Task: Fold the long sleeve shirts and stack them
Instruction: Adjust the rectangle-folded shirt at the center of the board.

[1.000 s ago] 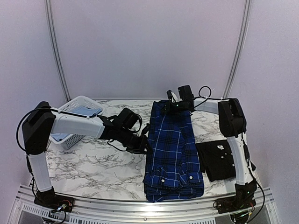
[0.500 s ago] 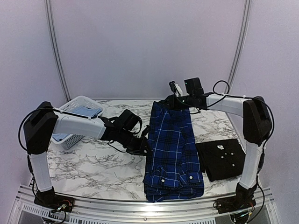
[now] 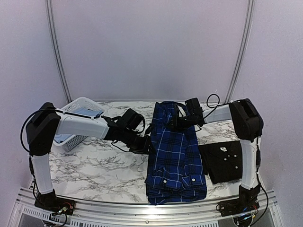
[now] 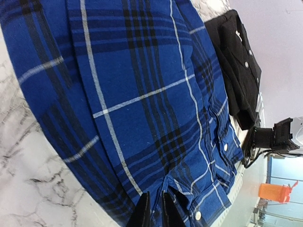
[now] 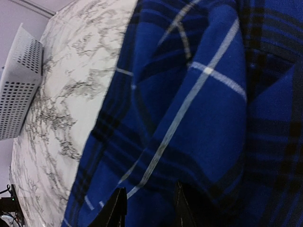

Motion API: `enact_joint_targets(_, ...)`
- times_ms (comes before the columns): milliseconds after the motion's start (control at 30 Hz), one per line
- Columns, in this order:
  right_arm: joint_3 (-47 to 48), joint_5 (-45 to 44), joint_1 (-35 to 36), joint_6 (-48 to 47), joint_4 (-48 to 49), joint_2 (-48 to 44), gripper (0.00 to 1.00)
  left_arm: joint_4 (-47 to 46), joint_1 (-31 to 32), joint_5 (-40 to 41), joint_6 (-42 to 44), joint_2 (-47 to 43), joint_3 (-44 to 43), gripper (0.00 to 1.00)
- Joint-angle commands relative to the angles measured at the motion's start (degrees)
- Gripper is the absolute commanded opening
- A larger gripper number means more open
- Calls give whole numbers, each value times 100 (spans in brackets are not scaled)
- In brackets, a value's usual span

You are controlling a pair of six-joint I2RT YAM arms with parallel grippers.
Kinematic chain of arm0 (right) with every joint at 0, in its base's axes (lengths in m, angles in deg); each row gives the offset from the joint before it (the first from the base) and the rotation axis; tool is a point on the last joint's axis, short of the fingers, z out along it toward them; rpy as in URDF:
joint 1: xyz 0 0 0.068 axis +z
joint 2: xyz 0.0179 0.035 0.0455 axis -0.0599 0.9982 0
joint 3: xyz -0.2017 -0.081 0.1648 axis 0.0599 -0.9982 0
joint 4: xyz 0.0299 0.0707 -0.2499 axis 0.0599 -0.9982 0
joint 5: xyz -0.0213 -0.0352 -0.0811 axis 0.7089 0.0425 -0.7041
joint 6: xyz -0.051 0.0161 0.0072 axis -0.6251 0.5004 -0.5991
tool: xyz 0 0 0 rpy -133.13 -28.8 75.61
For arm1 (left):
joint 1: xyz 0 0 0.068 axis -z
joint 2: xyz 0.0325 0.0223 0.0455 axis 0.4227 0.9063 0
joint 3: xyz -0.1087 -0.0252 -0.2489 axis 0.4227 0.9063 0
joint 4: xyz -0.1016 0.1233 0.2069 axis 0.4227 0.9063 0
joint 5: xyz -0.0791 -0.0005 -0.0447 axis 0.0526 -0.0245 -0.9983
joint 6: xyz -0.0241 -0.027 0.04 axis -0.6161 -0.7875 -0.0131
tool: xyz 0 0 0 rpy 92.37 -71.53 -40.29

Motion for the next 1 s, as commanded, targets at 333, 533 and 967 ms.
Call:
enact_joint_targets(333, 1029, -531, 178, 57, -267, 1003, 37, 251, -434, 1569, -149, 615, -546, 32)
enact_joint_targets(533, 1026, -583, 301, 83, -235, 1005, 37, 260, -434, 1599, -216, 889, -723, 35)
enact_joint_targets(967, 1193, -580, 601, 247, -133, 1011, 38, 302, -589, 1765, -337, 578, -224, 0)
